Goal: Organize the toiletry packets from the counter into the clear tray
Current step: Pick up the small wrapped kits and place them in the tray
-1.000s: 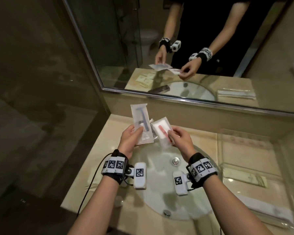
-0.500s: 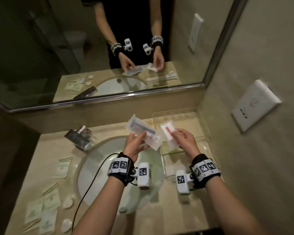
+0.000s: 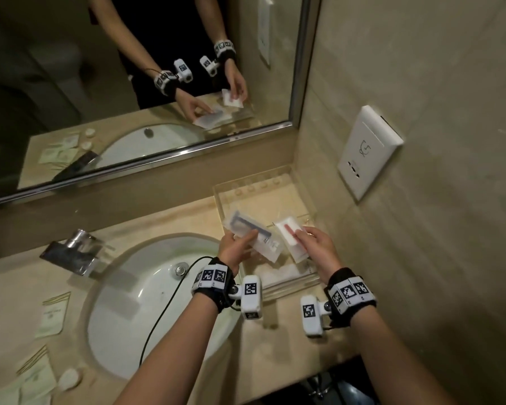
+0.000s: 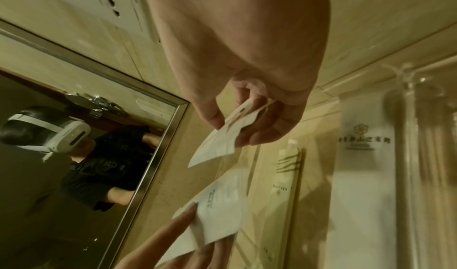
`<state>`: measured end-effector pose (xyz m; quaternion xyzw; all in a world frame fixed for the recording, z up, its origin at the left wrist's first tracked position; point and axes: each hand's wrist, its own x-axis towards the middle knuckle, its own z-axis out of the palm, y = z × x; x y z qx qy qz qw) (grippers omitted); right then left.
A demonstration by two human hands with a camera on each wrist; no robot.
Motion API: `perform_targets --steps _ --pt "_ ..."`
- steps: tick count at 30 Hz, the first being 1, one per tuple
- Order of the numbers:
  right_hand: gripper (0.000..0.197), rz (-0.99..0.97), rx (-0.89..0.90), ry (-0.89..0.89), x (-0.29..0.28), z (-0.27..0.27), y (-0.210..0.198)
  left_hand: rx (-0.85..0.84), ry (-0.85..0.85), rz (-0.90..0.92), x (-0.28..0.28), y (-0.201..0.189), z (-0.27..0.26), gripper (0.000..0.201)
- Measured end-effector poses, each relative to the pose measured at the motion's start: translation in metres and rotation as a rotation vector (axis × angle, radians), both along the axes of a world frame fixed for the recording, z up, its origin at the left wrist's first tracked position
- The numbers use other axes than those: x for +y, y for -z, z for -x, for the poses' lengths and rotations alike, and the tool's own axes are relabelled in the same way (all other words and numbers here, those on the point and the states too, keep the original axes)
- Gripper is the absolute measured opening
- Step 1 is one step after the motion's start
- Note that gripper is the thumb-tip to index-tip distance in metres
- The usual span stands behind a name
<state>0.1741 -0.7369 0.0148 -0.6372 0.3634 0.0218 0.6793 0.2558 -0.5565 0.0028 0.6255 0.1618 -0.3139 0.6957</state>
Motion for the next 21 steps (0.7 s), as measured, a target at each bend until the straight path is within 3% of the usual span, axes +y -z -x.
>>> perform_targets --steps 3,11,16,19,21 --pt "0.028 0.009 0.027 0.013 -0.005 0.004 0.005 0.081 -0.060 0.042 -0.008 0.008 0.006 0.040" --pt "0.027 0.055 0.082 0.030 -0.015 0.012 0.019 0.202 -0.184 0.161 -0.020 0.029 0.030 0.031" --pt "0.032 0.060 0.083 0.043 -0.019 0.011 0.024 0.161 -0.204 0.065 -0.025 0.037 0.034 0.021" --pt "0.022 0.063 0.076 0.054 -0.022 0.012 0.024 0.150 -0.173 0.094 -0.028 0.043 0.037 0.012" --pt "0.025 0.060 0.068 0.079 -0.025 0.013 0.024 0.141 -0.157 0.089 -0.031 0.045 0.039 0.021"
